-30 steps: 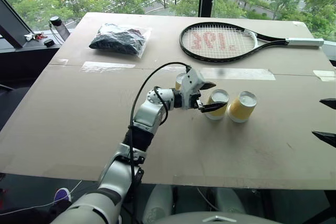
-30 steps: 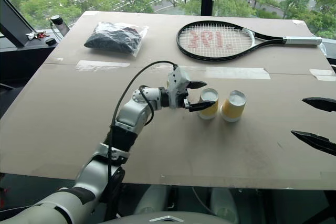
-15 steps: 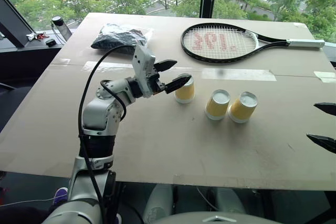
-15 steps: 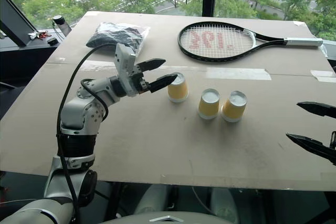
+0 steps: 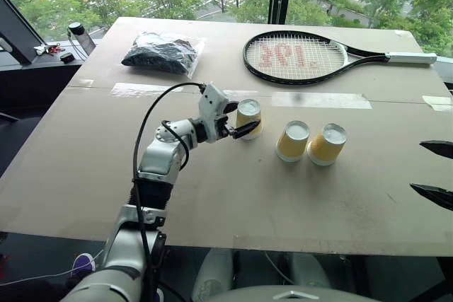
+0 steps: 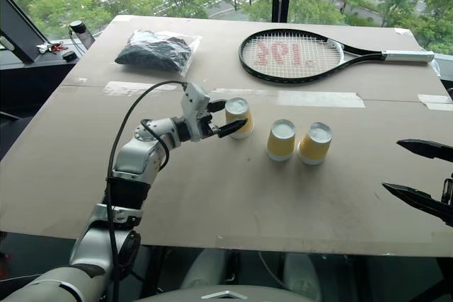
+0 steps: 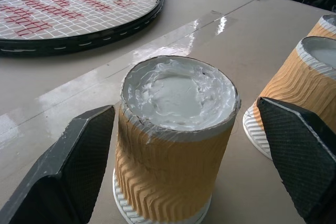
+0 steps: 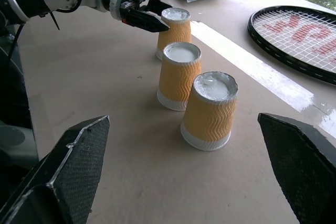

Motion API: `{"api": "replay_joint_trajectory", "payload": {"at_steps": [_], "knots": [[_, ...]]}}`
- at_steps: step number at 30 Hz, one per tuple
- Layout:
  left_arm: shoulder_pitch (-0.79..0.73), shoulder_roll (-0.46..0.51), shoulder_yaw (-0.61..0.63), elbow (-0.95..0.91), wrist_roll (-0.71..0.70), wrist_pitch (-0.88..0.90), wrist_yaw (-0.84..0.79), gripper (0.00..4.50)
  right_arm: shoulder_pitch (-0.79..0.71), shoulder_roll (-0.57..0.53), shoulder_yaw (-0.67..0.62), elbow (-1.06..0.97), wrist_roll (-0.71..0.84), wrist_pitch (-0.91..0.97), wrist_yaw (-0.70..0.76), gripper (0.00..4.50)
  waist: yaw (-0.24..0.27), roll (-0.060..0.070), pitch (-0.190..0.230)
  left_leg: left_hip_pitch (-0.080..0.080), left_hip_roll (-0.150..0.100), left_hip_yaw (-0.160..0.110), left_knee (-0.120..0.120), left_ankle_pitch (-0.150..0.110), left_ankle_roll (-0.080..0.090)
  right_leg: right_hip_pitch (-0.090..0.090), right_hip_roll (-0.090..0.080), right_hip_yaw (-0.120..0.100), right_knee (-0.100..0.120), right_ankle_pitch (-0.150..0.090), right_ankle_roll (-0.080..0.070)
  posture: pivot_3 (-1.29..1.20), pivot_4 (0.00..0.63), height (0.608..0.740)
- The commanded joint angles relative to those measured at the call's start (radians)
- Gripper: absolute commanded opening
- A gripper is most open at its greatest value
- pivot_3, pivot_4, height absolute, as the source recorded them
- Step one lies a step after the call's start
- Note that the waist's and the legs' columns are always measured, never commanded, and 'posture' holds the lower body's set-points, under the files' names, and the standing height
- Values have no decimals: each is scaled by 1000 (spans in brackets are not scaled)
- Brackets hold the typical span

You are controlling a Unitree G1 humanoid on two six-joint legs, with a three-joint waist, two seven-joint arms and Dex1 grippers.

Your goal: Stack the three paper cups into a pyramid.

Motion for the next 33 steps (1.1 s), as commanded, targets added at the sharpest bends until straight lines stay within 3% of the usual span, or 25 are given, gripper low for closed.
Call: {"api": "replay_joint_trajectory", "payload": {"at_steps": [1, 2, 7, 14, 20, 24, 33], "knots": [[-37, -11, -9, 40, 26, -83, -17, 4451, 7, 2, -47, -29, 10, 3, -8, 4500, 0, 0, 0, 0, 0, 0, 0, 0, 0, 0, 0, 0, 0, 0, 0, 0, 150, 740], [-41, -17, -9, 54, 29, -93, -18, 4451, 10, 3, -50, -32, 11, 3, -11, 4500, 0, 0, 0, 0, 0, 0, 0, 0, 0, 0, 0, 0, 0, 0, 0, 0, 150, 740], [-47, -28, -5, 97, 40, -138, -30, 2311, 22, 10, -57, -48, 14, 6, -25, 4500, 0, 0, 0, 0, 0, 0, 0, 0, 0, 0, 0, 0, 0, 0, 0, 0, 150, 740], [-116, -10, 27, 138, 11, -154, -87, 2311, 40, 22, -63, -64, 13, 6, -45, 4500, 0, 0, 0, 0, 0, 0, 0, 0, 0, 0, 0, 0, 0, 0, 0, 0, 150, 740], [-374, -11, 37, 110, -143, 120, -256, 2311, 49, 19, -82, -62, 14, 10, -49, 4500, 3, -2, 2, -3, -1, -2, 1, 0, 0, -1, 0, -5, 0, 0, 0, 0, 150, 740], [-481, -93, -41, 109, -147, 208, -310, 2311, 62, 31, -106, -62, 10, 10, -58, 4500, -2, -1, 1, -3, -3, -1, 1, 1, -1, -1, -1, -4, 0, -2, 3, 0, 150, 740], [-480, -207, -143, 134, -64, 126, -321, 2311, 99, 59, -129, -95, 16, 12, -81, 4500, -3, -1, 2, -2, -5, -1, 0, 0, 1, -2, -1, -2, 0, -2, 3, 0, 150, 740]]}}
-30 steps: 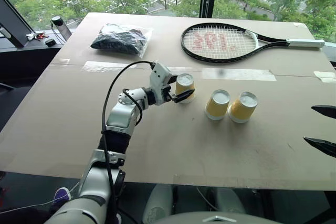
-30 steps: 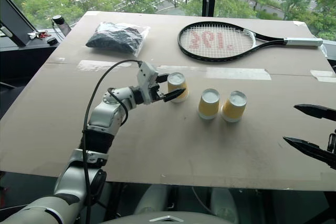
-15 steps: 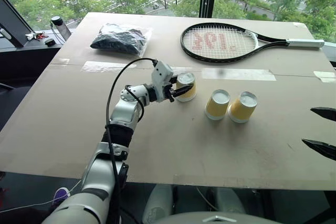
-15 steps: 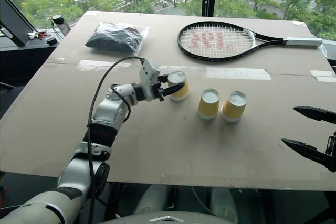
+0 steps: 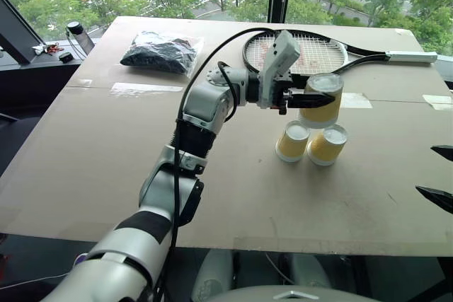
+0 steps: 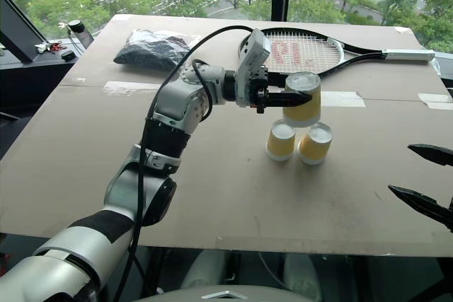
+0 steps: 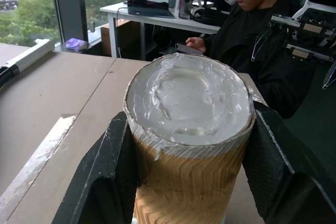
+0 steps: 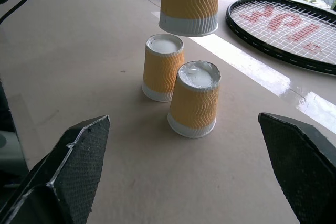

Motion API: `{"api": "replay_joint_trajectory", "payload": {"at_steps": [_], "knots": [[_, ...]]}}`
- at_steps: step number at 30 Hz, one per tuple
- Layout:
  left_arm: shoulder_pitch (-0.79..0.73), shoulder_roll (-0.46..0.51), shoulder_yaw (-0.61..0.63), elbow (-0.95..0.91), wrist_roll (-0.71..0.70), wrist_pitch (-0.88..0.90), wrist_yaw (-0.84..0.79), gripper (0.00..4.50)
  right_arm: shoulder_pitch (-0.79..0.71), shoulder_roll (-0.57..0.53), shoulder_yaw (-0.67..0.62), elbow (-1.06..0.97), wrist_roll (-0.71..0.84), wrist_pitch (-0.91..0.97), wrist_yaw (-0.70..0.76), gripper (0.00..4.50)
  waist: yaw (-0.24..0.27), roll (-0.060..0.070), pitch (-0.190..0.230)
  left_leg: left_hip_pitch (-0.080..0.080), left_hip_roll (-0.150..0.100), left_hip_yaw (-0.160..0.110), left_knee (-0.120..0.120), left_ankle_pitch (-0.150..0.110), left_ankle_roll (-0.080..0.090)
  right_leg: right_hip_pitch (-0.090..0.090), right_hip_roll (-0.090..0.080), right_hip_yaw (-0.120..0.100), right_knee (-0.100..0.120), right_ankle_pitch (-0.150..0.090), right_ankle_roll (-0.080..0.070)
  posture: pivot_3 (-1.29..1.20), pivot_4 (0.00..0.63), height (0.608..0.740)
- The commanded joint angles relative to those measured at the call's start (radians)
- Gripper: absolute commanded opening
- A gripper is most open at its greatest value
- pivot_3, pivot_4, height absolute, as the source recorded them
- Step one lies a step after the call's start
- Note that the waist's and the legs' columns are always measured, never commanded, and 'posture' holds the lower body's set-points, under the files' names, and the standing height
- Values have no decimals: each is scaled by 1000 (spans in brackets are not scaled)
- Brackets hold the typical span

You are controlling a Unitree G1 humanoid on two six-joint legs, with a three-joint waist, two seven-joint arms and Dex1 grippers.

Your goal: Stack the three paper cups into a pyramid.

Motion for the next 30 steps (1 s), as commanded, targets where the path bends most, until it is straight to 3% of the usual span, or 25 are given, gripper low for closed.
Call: {"api": "replay_joint_trajectory", "payload": {"at_steps": [1, 17, 22, 30], "knots": [[-15, -13, -19, -10, 23, -32, -9, 2311, 8, 7, -41, -37, 13, -5, -13, 4500, 0, 0, 0, 0, 0, 0, 0, 0, 0, 0, 0, 0, 0, 0, 0, 0, 150, 740], [7, -19, -66, 36, 99, -74, -35, 2311, 22, 19, -42, -48, 14, -10, -27, 4500, 2, 0, 0, 0, 0, 0, 0, 0, 1, 0, -1, 0, 0, 0, 0, 0, 150, 740], [7, -31, -64, 62, 109, -95, -28, 4460, 20, 17, -39, -44, 14, -11, -26, 4500, 2, 0, 0, 0, 0, 0, 0, 0, 1, 0, -1, 0, 0, 0, 0, 0, 150, 740], [7, -5, 7, -33, 52, -31, -14, 4460, 15, 10, -41, -35, 11, -12, -18, 4500, 1, 1, 0, -1, 0, 0, 0, 0, 1, 0, -1, 0, 0, 0, 0, 0, 150, 740]]}}
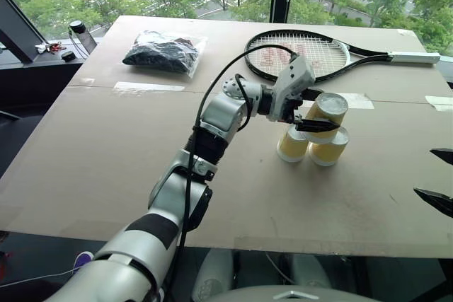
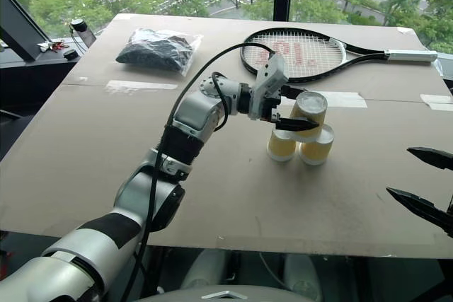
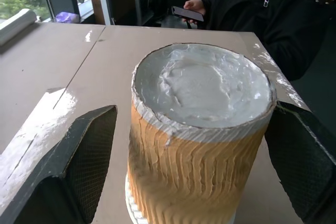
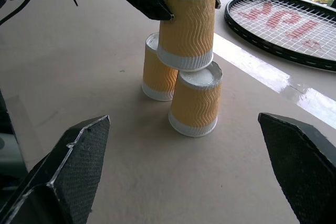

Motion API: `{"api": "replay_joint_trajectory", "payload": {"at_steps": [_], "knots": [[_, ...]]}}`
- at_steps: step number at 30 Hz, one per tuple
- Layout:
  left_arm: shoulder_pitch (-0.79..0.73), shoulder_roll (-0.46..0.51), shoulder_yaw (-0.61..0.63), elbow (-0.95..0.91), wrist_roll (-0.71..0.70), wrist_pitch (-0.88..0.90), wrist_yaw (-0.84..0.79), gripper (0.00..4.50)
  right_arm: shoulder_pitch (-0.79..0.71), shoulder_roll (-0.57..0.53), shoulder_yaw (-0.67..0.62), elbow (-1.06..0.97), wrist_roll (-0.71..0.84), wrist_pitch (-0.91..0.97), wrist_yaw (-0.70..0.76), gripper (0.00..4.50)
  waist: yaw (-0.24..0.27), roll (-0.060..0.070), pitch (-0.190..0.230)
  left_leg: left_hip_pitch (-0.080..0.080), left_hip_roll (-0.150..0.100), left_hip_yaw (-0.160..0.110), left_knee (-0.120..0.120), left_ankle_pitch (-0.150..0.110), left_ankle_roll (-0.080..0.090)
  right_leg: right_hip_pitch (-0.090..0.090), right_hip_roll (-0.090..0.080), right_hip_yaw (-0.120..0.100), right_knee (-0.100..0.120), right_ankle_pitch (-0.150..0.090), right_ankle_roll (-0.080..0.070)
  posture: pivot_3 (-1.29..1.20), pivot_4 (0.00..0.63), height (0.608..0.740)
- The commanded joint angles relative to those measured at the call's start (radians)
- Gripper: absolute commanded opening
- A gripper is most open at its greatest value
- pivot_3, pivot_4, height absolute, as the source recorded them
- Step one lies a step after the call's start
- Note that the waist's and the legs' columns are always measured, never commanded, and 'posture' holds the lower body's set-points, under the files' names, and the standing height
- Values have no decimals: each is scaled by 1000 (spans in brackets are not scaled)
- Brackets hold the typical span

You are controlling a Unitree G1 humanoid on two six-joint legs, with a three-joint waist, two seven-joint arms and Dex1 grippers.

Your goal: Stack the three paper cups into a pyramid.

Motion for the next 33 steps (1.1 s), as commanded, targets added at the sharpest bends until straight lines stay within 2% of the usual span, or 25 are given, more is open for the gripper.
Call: {"api": "replay_joint_trajectory", "payload": {"at_steps": [1, 8, 14, 16, 22, 29, 33], "knots": [[-6, 50, 74, -136, -70, 78, -4, 4460, -7, -8, -39, -5, 9, -12, 5, 4500, -4, 0, 0, 0, 0, 0, 0, 0, 0, 0, 0, 0, 0, 0, 0, 0, 150, 740], [103, 201, 138, -389, -181, 278, -7, 4460, -59, -36, 6, 51, -9, -21, 24, 4500, -2, 2, 0, 1, 0, 0, 0, 0, 0, 0, -1, 1, 0, 0, 0, 0, 150, 740], [334, 335, 238, -591, -268, 349, 30, 4460, -156, -84, 67, 136, -28, -28, 57, 4500, -3, 3, 0, 1, 0, -1, 0, 2, -3, 0, -1, 2, 1, 0, 0, 0, 150, 740], [464, 342, 302, -661, -321, 288, 14, 4460, -185, -98, 85, 166, -35, -32, 69, 4500, -3, 3, 0, 1, 0, 0, 0, 2, -4, 0, -2, 4, 1, 0, 0, 0, 150, 740], [739, 429, 364, -795, -325, 234, 48, 4460, -208, -121, 98, 231, -54, -36, 112, 4500, 6, 3, 1, 1, 0, -2, 1, 1, -1, 2, -4, 2, 0, 0, 0, 0, 150, 740], [1036, 485, 539, -896, -389, 182, 74, 4460, -111, -103, 35, 285, -97, -40, 144, 4500, 0, 3, 0, 3, 0, -3, 0, 0, 0, 4, -9, 1, -2, 0, -1, 0, 150, 740], [1211, 532, 611, -917, -369, 154, 86, 4460, -61, -88, 24, 327, -136, -57, 131, 4500, -2, 4, 1, 4, 1, -3, -2, -1, 1, 4, -10, 1, -3, 0, -1, 0, 150, 740]]}}
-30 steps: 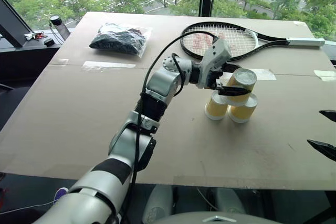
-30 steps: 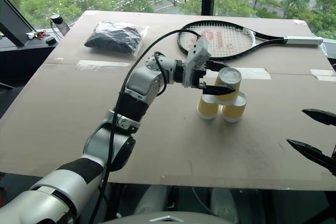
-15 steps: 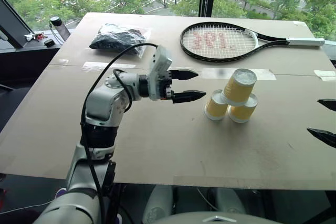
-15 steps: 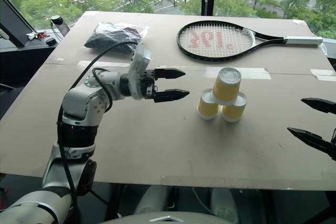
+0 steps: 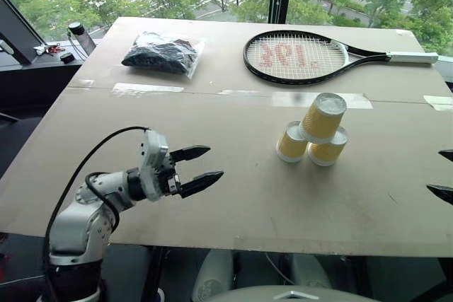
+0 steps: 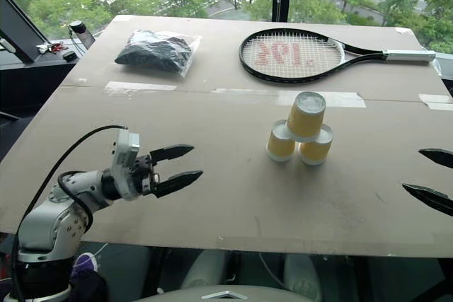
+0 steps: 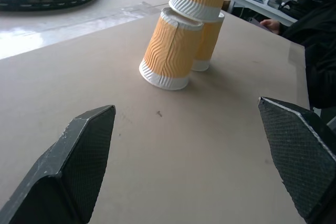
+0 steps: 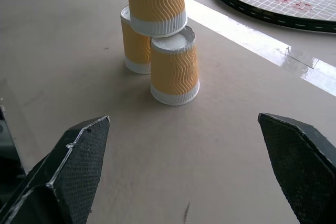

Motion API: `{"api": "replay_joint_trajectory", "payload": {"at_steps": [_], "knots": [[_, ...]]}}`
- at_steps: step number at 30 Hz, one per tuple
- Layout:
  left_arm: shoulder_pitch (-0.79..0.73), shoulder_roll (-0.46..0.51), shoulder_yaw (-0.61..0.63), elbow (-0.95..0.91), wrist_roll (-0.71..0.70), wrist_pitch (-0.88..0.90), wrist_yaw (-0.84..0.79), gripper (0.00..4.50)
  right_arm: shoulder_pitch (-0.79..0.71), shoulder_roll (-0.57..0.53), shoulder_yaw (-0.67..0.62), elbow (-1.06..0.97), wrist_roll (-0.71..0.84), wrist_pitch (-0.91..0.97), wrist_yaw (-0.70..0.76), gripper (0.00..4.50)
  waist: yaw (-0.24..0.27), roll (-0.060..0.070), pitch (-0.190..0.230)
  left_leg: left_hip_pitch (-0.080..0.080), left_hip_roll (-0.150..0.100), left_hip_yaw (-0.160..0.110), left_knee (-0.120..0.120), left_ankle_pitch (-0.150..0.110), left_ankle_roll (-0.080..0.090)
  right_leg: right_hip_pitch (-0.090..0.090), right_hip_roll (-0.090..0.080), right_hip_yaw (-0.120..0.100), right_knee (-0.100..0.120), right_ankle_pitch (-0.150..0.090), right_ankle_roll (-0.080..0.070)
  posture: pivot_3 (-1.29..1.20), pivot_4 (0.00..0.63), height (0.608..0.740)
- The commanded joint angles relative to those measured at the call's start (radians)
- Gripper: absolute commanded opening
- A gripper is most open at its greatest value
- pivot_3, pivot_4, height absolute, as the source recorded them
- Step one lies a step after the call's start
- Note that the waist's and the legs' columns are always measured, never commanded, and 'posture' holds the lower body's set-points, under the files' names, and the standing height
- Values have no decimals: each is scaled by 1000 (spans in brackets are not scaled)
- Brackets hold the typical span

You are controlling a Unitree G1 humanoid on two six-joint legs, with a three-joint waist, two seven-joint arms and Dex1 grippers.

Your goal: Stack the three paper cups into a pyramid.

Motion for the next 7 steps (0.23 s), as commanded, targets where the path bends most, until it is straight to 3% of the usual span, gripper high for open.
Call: {"api": "replay_joint_trajectory", "payload": {"at_steps": [1, 7], "knots": [[77, 30, 69, -38, -2, -41, 13, 4460, 21, 11, -44, 25, -21, -20, -6, 4500, 3, 0, 0, 0, 0, 0, 0, 0, 0, 0, -1, 0, 0, 0, 0, 0, 150, 740], [168, 42, 112, -26, 17, -110, 31, 4460, 85, 33, -32, 70, -65, -39, -1, 4500, 7, 1, 0, 0, 0, 0, 0, -1, 2, 0, -3, -1, -2, -2, -5, 0, 150, 740]]}}
